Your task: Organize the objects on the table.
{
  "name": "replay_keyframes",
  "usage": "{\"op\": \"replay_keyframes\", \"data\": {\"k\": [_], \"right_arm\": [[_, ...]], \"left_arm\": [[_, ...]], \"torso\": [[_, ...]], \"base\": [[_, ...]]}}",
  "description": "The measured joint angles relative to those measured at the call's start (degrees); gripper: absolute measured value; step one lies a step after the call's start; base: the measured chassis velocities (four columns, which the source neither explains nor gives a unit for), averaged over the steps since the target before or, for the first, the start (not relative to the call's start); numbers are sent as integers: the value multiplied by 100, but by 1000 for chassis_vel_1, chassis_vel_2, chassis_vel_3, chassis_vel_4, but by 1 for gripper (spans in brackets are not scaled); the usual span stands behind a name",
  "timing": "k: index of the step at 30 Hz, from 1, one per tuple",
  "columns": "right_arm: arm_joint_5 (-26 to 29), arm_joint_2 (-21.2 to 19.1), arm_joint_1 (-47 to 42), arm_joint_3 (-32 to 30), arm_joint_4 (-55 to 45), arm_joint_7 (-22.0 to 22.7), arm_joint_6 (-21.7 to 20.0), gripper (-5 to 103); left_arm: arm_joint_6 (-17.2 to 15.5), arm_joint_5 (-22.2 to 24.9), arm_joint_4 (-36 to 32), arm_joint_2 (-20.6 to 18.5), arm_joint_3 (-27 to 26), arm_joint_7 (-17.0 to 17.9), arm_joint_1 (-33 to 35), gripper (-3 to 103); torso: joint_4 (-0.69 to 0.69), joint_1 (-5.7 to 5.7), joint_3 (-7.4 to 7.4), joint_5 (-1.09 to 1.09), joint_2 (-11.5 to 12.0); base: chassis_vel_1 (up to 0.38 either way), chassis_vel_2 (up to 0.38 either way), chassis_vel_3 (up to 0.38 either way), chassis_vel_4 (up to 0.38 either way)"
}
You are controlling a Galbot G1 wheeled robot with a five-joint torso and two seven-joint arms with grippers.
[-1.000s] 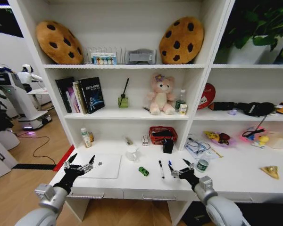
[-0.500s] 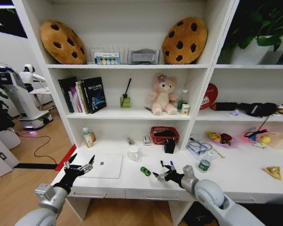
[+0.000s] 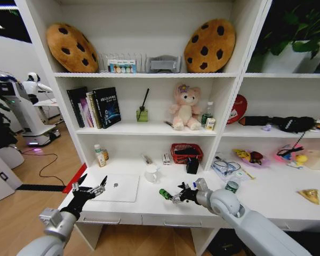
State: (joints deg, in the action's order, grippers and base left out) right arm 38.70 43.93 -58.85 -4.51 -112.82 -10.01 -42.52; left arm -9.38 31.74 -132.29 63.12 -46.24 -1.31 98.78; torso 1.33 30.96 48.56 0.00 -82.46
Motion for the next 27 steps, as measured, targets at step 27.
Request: {"op": "replay_keyframes", "data": {"k": [27], "right_arm": [[-466, 585, 339, 626, 630, 188, 30, 83]], "left_arm": [[0, 0, 0, 0, 0, -2, 0, 100]], "torso": [[-1, -1, 0, 0, 0]], "base": [[0, 0, 0, 0]]}}
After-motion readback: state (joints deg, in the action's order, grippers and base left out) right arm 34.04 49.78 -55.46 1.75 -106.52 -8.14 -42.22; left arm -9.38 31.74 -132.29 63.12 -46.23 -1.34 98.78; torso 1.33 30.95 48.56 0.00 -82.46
